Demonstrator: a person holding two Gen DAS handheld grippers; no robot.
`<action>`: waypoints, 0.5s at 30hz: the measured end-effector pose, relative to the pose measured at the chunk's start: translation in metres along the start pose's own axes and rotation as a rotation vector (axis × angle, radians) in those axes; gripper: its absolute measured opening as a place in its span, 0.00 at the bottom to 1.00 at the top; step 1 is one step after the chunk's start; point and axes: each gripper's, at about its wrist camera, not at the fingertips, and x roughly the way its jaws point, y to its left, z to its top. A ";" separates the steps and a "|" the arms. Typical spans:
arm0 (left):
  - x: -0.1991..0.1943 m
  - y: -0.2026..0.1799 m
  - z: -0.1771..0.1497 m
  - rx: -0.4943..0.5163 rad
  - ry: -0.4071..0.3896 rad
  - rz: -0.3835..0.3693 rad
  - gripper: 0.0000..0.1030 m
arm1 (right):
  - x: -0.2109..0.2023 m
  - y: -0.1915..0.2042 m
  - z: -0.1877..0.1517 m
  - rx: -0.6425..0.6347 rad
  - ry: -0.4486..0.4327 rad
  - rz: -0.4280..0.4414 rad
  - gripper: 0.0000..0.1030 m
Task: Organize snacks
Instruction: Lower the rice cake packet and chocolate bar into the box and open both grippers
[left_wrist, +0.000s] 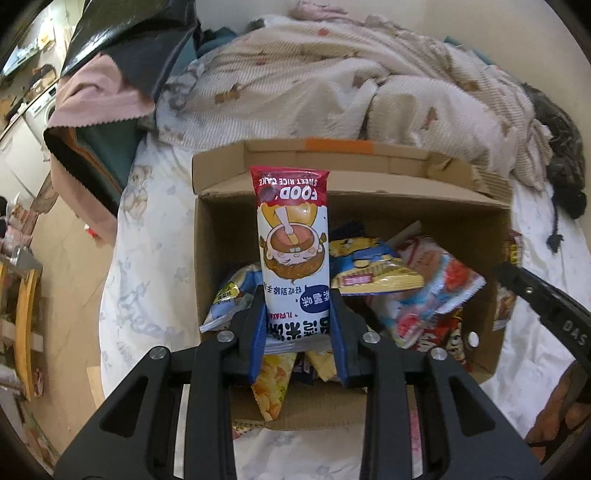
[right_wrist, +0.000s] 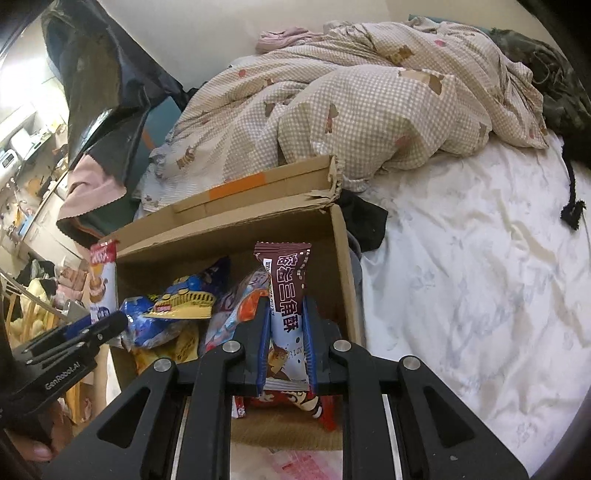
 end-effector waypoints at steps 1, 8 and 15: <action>0.002 0.001 0.002 -0.006 0.003 0.005 0.26 | 0.001 -0.001 0.001 0.003 0.002 -0.006 0.17; 0.007 0.005 0.009 -0.061 -0.002 0.036 0.26 | 0.006 -0.003 0.003 0.024 0.010 -0.016 0.17; 0.009 0.005 0.007 -0.069 0.019 0.038 0.27 | 0.003 -0.006 0.005 0.060 0.004 0.018 0.20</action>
